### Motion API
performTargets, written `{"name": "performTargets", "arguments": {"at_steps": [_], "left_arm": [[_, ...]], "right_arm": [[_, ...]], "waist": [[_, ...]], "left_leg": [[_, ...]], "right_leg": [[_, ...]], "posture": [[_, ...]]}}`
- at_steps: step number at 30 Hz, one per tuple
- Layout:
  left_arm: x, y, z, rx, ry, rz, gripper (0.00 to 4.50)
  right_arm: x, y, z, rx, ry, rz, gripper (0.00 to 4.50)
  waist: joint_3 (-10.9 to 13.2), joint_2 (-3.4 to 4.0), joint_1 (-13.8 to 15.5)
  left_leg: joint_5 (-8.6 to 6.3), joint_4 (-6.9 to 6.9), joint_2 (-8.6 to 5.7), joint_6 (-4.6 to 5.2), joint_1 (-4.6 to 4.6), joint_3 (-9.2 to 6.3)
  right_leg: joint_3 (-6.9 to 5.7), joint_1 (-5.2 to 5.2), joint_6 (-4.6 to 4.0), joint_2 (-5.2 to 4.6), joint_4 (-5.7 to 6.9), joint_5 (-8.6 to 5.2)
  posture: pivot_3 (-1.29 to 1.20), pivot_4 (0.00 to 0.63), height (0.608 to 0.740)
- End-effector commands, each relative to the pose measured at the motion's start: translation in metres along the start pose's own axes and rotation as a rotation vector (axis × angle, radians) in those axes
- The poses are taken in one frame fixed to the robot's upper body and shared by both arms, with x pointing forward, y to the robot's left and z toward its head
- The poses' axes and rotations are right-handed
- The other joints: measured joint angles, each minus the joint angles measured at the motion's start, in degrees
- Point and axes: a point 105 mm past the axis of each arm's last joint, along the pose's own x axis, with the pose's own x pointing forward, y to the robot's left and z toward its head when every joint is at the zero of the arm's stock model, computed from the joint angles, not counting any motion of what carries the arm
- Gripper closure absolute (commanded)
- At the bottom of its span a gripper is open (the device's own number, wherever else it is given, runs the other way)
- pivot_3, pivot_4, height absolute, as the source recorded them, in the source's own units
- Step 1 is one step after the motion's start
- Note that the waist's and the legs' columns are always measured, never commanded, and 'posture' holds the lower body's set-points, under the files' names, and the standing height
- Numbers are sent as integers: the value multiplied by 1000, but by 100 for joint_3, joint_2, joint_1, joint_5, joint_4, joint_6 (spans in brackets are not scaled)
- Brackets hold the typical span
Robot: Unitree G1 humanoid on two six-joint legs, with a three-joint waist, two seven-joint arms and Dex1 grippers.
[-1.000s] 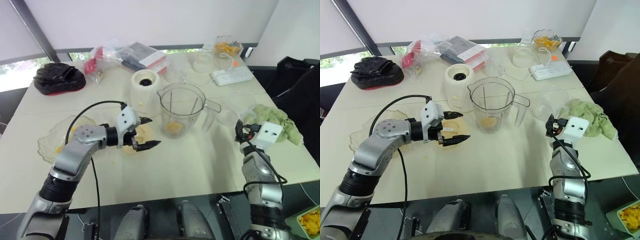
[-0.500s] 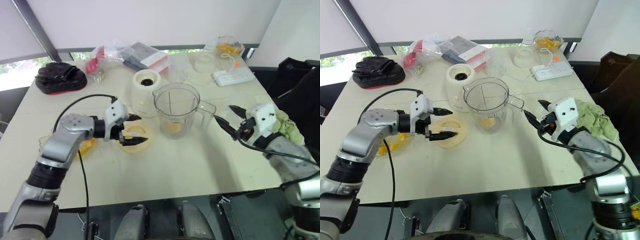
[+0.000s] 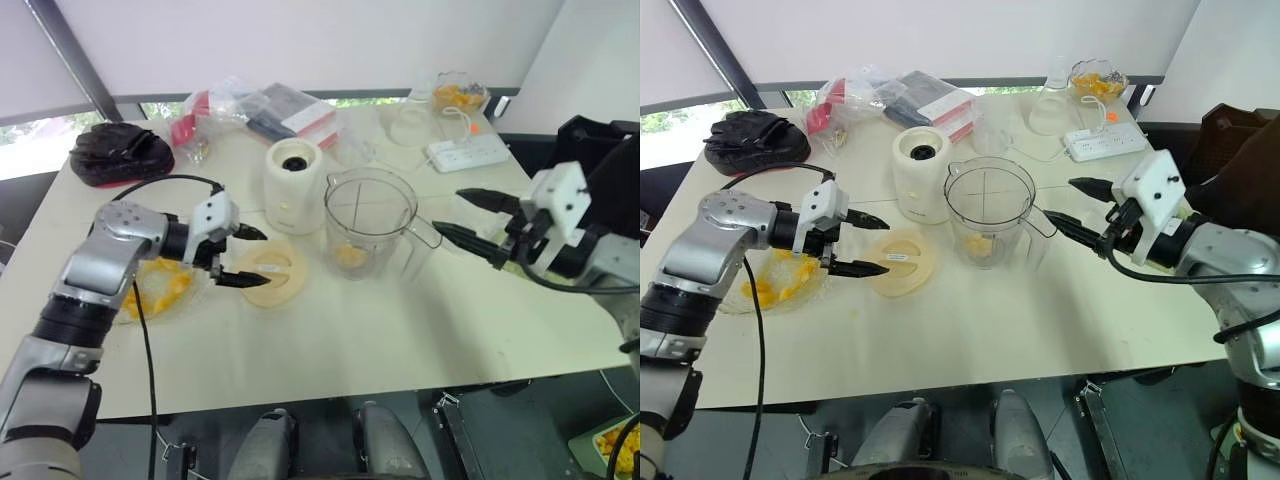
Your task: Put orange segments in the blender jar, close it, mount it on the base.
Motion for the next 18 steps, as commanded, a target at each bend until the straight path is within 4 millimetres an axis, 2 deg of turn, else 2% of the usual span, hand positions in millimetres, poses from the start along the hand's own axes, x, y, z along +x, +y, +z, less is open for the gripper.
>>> {"name": "performTargets", "arguments": {"at_steps": [1,4,10,14,18], "left_arm": [[-9,5,-5,74,88,-48,0],[-9,9,-9,80,121,-99,0],[2,20,-14,99,158,-161,0],[13,27,-16,113,179,-188,0],[24,33,-15,108,187,-211,0]], "right_arm": [[-4,4,37,-28,-94,53,1489],[-1,20,47,0,-106,147,1489],[1,61,52,42,-97,308,1489],[1,77,50,69,-88,339,1489],[1,88,43,86,-61,350,1489]], "waist": [[0,0,15],[3,-5,81],[6,-12,138],[12,-24,121],[11,-28,108]], "left_leg": [[0,1,0,0,0,-1],[0,1,0,1,0,-1],[-3,11,0,5,-27,-15],[-3,17,-1,6,-43,-16],[2,29,-1,-3,-85,-17]], "right_leg": [[0,1,0,0,0,0],[-1,1,0,-1,-2,0],[-18,-5,1,-4,-19,1],[-21,-7,4,-4,-35,2],[-24,-51,7,-3,-24,4]], "posture": [[0,150,740],[0,150,740],[0,150,740],[0,150,740],[0,150,740]]}}
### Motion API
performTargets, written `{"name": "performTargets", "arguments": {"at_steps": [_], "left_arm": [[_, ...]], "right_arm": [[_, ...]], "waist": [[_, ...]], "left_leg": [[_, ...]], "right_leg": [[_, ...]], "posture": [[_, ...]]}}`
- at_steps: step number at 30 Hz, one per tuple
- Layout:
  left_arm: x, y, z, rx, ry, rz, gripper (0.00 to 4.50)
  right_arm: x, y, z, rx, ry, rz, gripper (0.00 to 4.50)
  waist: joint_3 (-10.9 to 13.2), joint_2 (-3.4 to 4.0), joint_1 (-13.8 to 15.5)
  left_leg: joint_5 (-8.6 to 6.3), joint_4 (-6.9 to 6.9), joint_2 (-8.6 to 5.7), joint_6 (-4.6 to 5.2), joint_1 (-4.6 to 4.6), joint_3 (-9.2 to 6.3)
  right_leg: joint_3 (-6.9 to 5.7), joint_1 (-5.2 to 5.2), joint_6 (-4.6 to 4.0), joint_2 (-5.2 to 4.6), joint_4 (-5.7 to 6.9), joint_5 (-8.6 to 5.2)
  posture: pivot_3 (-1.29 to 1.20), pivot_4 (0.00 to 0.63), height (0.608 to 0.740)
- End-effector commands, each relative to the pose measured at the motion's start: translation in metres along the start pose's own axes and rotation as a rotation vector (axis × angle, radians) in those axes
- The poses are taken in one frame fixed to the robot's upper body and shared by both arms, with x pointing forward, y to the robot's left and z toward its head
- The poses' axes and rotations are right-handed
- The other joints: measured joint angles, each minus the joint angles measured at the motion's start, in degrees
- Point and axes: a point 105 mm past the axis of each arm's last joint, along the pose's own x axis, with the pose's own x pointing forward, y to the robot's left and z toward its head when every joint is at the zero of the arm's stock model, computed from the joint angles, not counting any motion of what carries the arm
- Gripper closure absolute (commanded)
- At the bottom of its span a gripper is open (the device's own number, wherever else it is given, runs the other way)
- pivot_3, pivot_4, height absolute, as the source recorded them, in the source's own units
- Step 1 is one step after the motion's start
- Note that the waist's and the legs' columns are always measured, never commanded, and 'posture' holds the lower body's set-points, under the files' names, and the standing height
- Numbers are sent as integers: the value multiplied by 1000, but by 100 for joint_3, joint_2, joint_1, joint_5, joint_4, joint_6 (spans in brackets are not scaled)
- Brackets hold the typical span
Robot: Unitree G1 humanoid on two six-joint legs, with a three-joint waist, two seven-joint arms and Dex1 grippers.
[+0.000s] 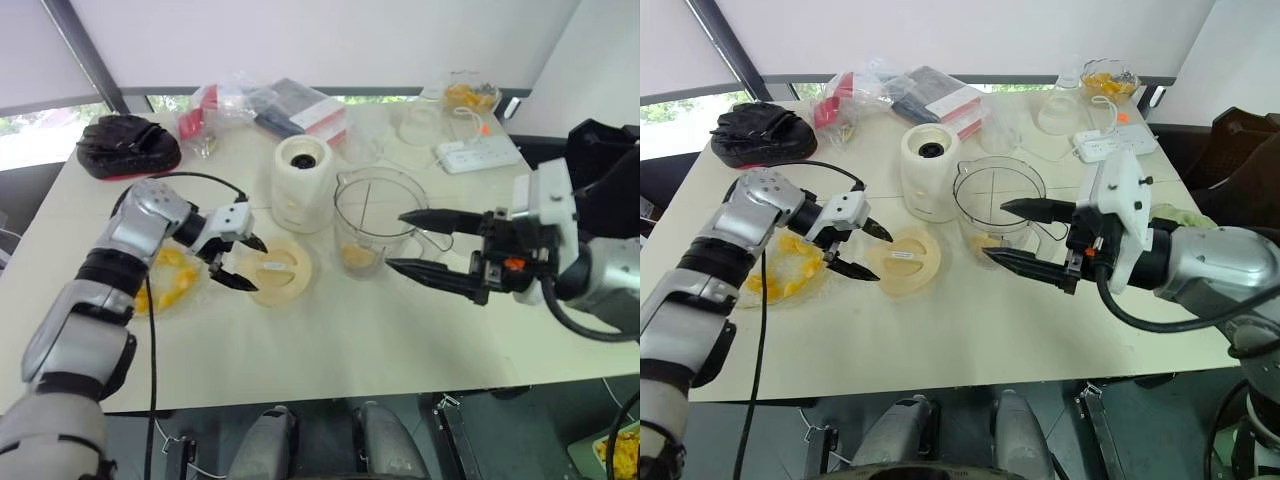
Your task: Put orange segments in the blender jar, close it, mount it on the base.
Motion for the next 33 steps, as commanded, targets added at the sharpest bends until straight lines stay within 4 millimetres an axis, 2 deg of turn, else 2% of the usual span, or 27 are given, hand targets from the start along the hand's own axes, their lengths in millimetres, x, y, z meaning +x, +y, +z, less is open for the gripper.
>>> {"name": "performTargets", "arguments": {"at_steps": [1,12,24,33], "left_arm": [[0,9,4,30,30,-3,0],[19,24,-12,28,156,35,0],[30,41,-6,-6,147,142,0],[40,40,-10,-27,157,145,0]], "right_arm": [[2,10,0,-21,10,9,1489],[4,21,-5,3,18,7,1489],[4,25,-7,8,39,-9,1489],[3,21,-7,-8,42,-38,1489]], "waist": [[1,-2,0],[7,-16,17],[7,-21,13],[6,-23,20]], "left_leg": [[4,20,0,-8,-19,0],[-17,70,-6,30,-36,6],[-17,71,-8,30,-37,5],[-17,74,-9,30,-36,6]], "right_leg": [[0,-21,0,1,18,0],[-6,-24,11,1,41,6],[-6,-25,14,0,43,7],[-6,-24,14,0,47,7]], "posture": [[0,150,740],[0,150,740],[0,150,740],[0,150,740]]}}
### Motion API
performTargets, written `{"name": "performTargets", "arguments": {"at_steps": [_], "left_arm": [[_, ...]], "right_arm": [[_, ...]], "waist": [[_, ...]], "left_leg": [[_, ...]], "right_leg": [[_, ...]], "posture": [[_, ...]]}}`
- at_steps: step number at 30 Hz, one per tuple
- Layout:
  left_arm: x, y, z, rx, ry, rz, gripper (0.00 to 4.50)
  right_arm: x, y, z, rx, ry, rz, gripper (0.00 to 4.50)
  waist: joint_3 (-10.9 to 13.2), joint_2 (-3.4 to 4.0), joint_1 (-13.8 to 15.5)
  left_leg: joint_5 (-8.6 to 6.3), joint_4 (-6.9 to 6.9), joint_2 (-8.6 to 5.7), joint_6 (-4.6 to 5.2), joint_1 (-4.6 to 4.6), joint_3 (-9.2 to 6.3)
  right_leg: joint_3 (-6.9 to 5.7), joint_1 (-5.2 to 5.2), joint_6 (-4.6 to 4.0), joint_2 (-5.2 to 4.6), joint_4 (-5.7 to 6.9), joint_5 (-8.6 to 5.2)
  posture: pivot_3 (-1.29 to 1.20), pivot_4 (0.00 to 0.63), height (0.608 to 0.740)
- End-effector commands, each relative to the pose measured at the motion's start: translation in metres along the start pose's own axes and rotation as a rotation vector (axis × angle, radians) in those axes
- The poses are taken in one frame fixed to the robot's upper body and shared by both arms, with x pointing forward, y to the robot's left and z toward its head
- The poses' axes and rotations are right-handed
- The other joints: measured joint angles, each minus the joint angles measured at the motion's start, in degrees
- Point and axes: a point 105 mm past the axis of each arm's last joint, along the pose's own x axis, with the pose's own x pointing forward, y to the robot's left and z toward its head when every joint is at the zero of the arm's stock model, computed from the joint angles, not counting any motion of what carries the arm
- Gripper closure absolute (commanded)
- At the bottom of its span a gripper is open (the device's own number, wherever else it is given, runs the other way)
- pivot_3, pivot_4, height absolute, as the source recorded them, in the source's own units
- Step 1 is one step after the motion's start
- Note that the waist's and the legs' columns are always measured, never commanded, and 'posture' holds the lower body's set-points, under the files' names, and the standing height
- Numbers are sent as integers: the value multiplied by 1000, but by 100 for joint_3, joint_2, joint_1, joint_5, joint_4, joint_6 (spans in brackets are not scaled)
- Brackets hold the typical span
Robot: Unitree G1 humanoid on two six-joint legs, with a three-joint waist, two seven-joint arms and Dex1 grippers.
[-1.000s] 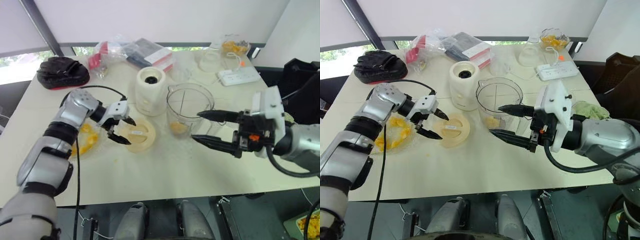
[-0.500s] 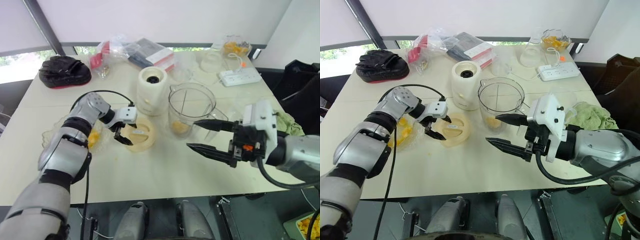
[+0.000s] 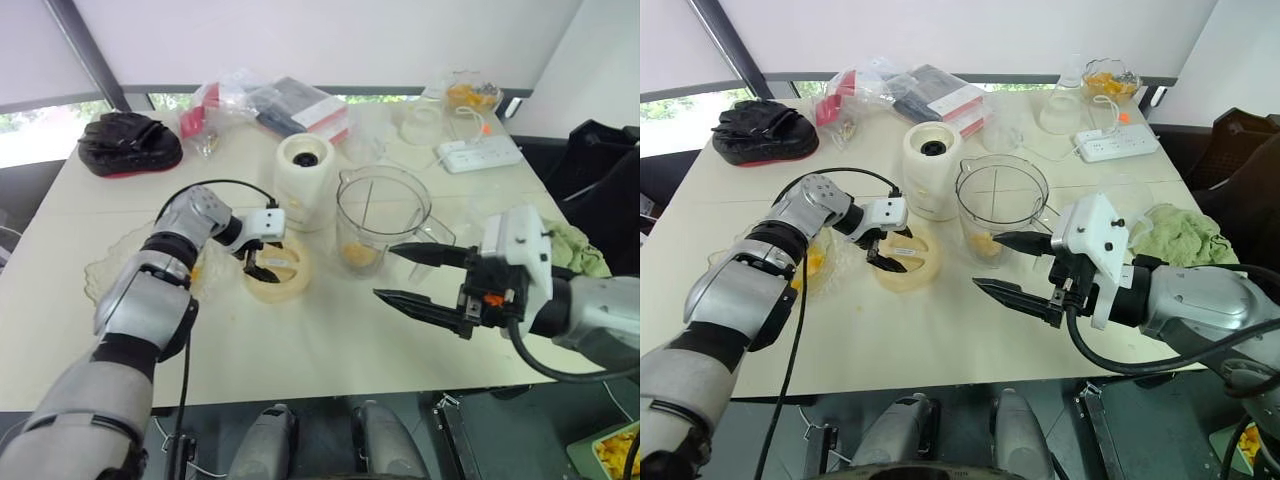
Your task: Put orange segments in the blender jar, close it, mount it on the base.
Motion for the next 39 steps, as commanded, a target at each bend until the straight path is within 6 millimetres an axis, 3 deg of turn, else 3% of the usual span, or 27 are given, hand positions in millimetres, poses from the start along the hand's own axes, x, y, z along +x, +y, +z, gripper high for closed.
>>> {"name": "performTargets", "arguments": {"at_steps": [1,14,17,20,38,39], "left_arm": [[-2,3,0,6,11,19,0],[9,-14,-13,54,44,-70,0],[10,-15,-13,55,43,-73,898],[11,-15,-12,57,38,-68,2366],[16,-11,-14,59,56,-18,2366],[17,-11,-14,59,55,-18,2634]], "right_arm": [[0,3,7,-51,-16,-1,1489],[-1,1,6,-62,-12,-23,1489],[-1,0,6,-64,-12,-29,1431],[-1,-1,6,-64,-10,-34,1431],[-1,-4,5,-77,-7,-61,1431],[-2,-5,5,-76,-6,-65,1431]], "waist": [[-1,-2,0],[-7,-4,-4],[-8,-5,-5],[-8,-7,-6],[-13,-12,-1],[-13,-13,1]], "left_leg": [[0,1,0,0,0,0],[1,1,0,-2,3,1],[1,1,0,-2,4,2],[1,1,0,-1,4,1],[1,3,-1,-1,6,2],[0,3,-1,-1,7,2]], "right_leg": [[0,0,0,0,0,0],[0,1,1,0,4,0],[1,1,0,0,4,0],[0,1,1,0,5,0],[0,3,1,0,9,1],[0,4,1,0,9,1]], "posture": [[0,150,740],[0,150,740],[0,150,740],[0,150,740],[0,150,740],[0,150,740]]}}
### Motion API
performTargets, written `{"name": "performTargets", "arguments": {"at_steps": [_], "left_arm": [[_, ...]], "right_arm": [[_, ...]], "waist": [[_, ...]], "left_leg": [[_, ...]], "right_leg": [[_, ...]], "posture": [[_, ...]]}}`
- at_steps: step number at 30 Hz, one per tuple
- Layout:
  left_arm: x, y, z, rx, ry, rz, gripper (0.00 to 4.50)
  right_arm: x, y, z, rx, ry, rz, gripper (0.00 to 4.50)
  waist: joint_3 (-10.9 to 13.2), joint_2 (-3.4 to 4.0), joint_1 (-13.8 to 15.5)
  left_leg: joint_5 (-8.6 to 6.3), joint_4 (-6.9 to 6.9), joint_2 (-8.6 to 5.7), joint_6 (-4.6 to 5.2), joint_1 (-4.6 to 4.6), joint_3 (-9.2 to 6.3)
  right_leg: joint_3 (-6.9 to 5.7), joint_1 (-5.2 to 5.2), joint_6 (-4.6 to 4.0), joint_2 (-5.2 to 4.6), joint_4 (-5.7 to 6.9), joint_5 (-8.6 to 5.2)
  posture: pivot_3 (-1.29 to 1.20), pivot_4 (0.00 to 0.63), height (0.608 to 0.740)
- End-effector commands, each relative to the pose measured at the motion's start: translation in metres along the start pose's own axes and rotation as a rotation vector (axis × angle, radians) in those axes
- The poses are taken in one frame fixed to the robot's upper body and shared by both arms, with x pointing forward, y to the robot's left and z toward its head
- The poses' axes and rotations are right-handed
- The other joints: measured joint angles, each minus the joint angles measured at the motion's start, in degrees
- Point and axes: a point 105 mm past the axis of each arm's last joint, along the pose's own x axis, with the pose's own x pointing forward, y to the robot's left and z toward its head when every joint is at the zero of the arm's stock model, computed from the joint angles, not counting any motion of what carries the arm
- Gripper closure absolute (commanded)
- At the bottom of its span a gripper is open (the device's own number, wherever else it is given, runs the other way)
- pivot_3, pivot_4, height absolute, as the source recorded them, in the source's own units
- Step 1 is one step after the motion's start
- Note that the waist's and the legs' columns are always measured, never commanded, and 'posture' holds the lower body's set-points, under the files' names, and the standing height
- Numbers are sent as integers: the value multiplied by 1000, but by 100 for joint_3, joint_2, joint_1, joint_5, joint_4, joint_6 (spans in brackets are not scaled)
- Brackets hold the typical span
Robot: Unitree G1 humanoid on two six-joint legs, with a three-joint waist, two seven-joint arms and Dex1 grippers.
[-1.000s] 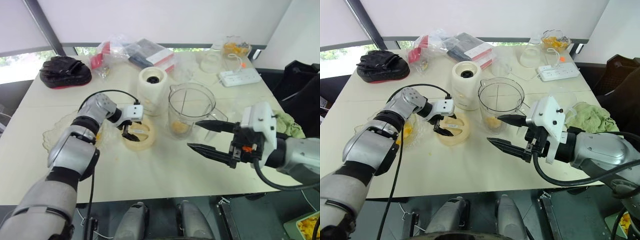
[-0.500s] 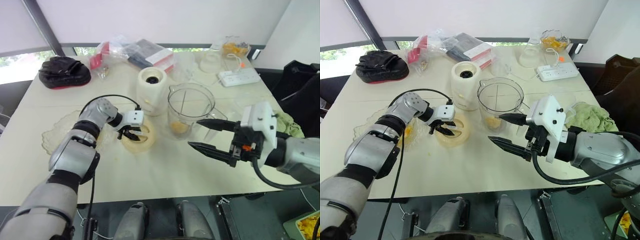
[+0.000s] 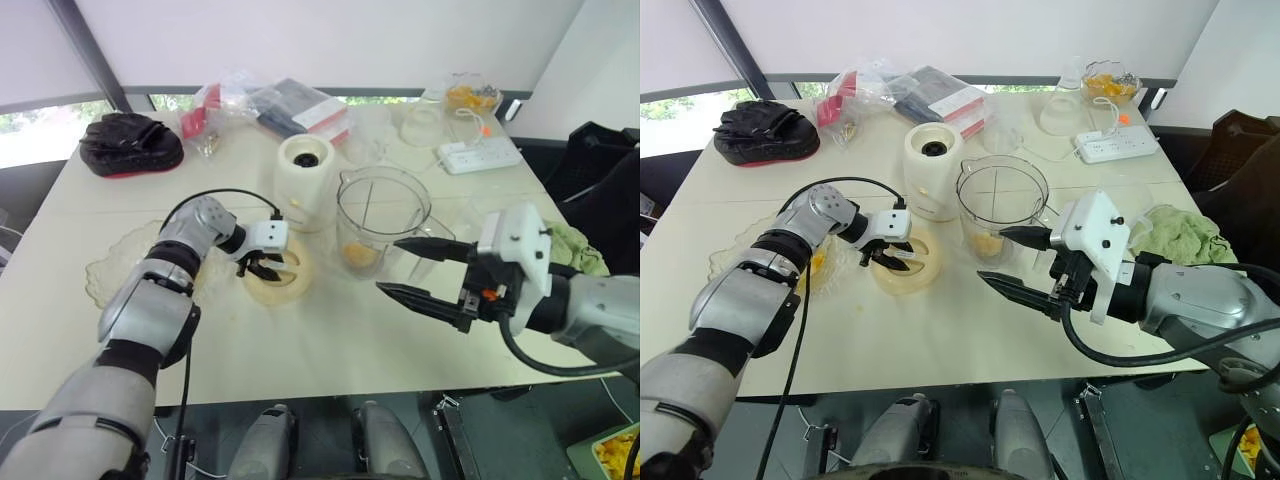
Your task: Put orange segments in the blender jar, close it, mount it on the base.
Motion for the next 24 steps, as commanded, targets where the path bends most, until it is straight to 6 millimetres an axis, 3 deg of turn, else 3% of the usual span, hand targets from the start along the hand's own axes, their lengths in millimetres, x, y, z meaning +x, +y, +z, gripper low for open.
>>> {"name": "performTargets", "arguments": {"at_steps": [1,4,10,16,24], "left_arm": [[7,-4,-5,-11,22,-7,2929],[9,-3,-2,-9,13,-1,4160],[13,-1,4,-10,-15,15,4160],[6,10,23,0,-99,59,4160],[-1,12,36,10,-219,86,4160]], "right_arm": [[-3,1,7,-49,-26,-13,1431],[-5,0,7,-46,-25,-24,1431],[-7,-3,6,-42,-26,-54,1431],[-8,-12,5,-29,-41,-121,1431],[-11,-58,1,-81,-98,-519,1431]], "waist": [[-1,-1,4],[-5,-1,15],[-7,-1,89],[-6,-2,137],[-4,-13,92]], "left_leg": [[0,0,0,0,1,0],[0,0,-1,1,6,0],[-1,3,-3,2,22,0],[-1,5,-5,2,22,0],[13,2,-3,-23,15,3]], "right_leg": [[0,1,0,0,0,0],[0,7,0,0,0,0],[0,27,2,0,0,1],[0,28,3,0,0,1],[5,8,3,1,7,2]], "posture": [[0,150,740],[0,150,740],[0,150,740],[0,150,740],[0,150,740]]}}
